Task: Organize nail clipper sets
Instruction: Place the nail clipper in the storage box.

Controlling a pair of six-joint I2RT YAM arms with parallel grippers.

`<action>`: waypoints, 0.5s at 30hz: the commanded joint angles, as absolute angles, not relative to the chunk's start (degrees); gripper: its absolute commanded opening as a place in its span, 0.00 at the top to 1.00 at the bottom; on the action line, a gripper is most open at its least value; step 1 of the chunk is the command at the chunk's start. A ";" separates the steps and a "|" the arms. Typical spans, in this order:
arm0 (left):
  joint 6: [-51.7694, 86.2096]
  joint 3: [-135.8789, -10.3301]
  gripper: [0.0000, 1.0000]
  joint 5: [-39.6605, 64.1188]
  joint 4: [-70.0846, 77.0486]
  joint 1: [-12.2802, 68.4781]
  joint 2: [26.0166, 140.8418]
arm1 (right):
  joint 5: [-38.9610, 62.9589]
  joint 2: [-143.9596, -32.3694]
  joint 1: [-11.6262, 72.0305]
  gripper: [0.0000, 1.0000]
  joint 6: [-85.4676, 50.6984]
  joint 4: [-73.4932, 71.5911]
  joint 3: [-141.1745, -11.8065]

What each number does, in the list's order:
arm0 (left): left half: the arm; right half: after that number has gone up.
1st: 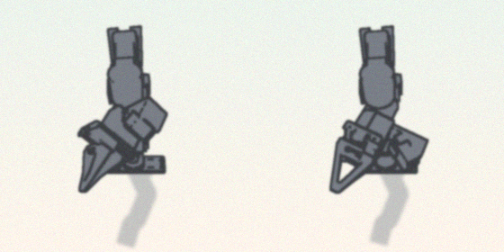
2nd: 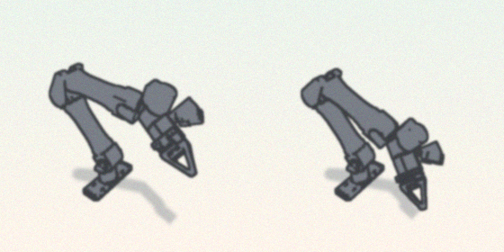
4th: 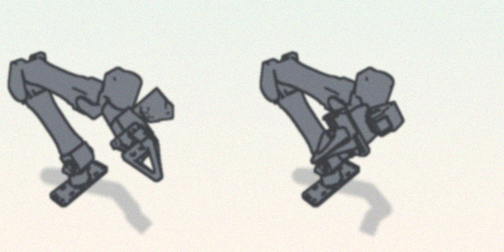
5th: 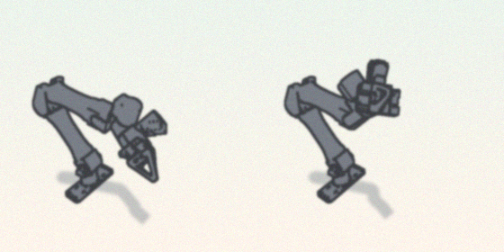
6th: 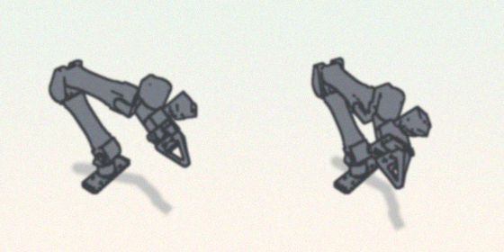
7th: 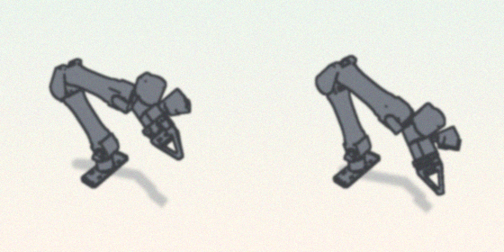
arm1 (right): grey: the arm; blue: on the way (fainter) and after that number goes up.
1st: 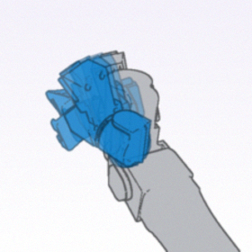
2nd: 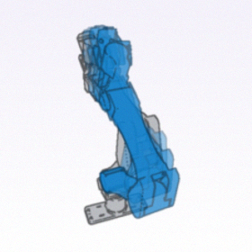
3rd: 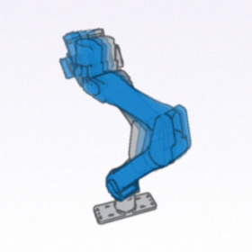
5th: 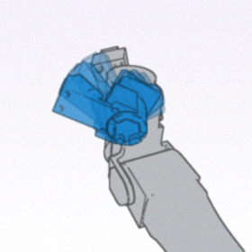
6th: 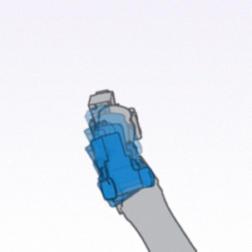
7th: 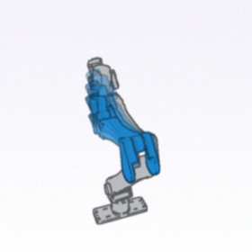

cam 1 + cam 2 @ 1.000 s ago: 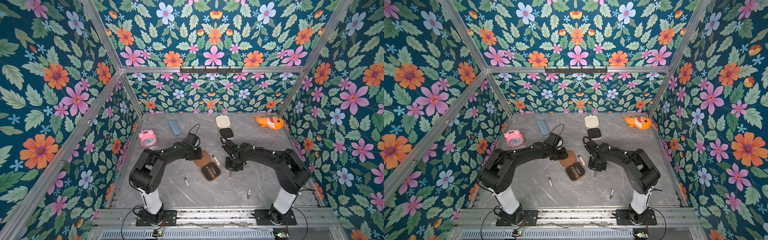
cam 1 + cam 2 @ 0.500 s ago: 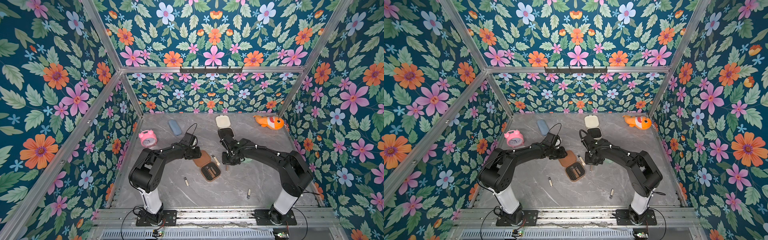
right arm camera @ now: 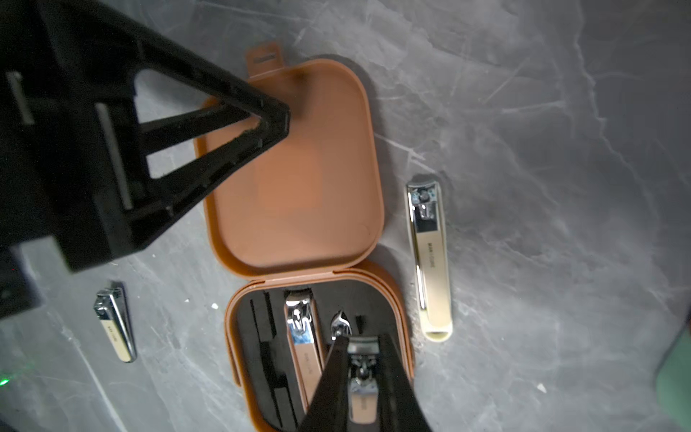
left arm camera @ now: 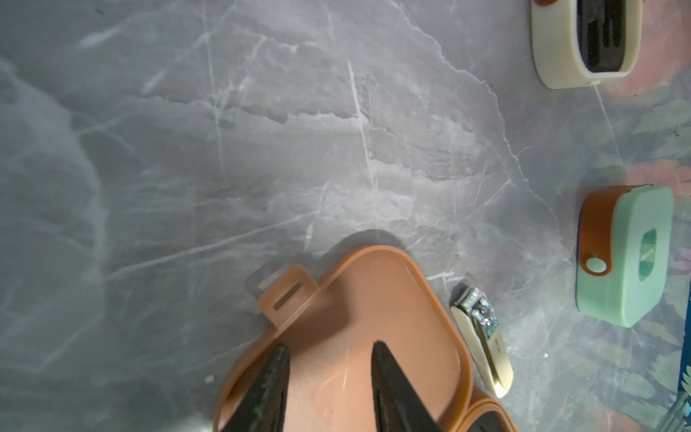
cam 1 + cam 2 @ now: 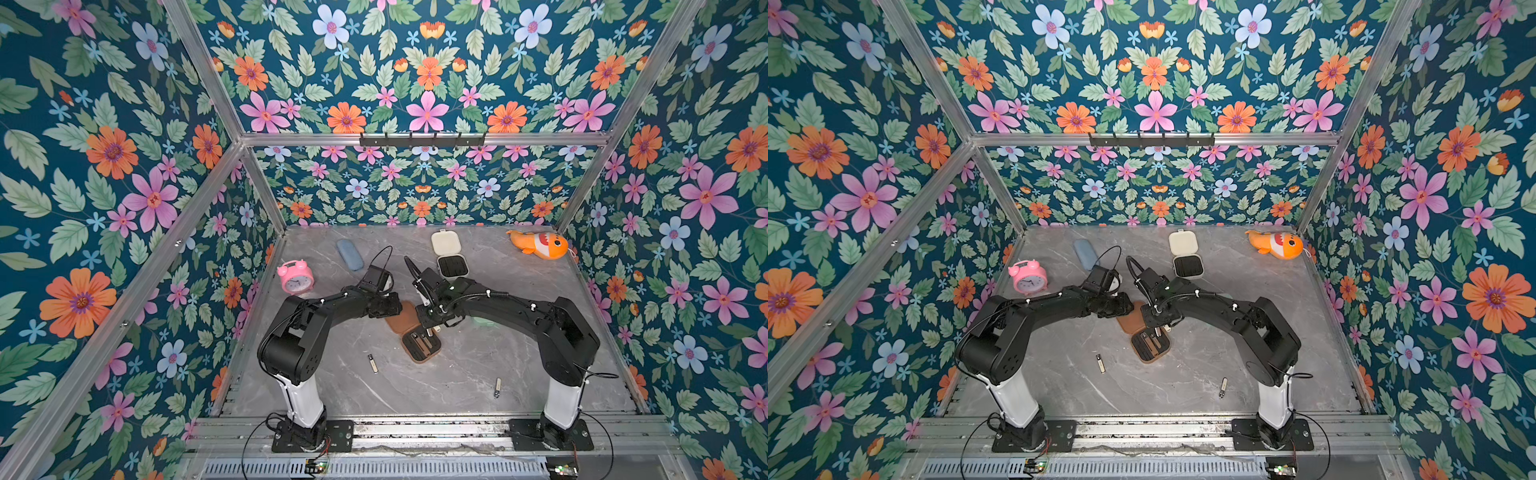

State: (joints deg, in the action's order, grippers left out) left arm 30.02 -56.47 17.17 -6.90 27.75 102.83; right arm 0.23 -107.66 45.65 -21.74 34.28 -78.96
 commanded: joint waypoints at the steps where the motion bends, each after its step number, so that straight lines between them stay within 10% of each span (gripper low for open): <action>1: 29.70 -55.90 0.60 15.85 -11.80 27.55 103.62 | -0.87 -107.93 45.63 0.89 -17.55 31.53 -78.06; 15: 29.62 -56.73 0.60 15.93 -12.33 27.44 104.50 | -0.17 -108.13 47.02 0.88 -15.37 30.30 -75.94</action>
State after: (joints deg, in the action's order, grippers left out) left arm 30.00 -56.99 17.87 -6.04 27.49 103.63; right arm -0.12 -107.96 46.74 -16.34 30.61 -75.79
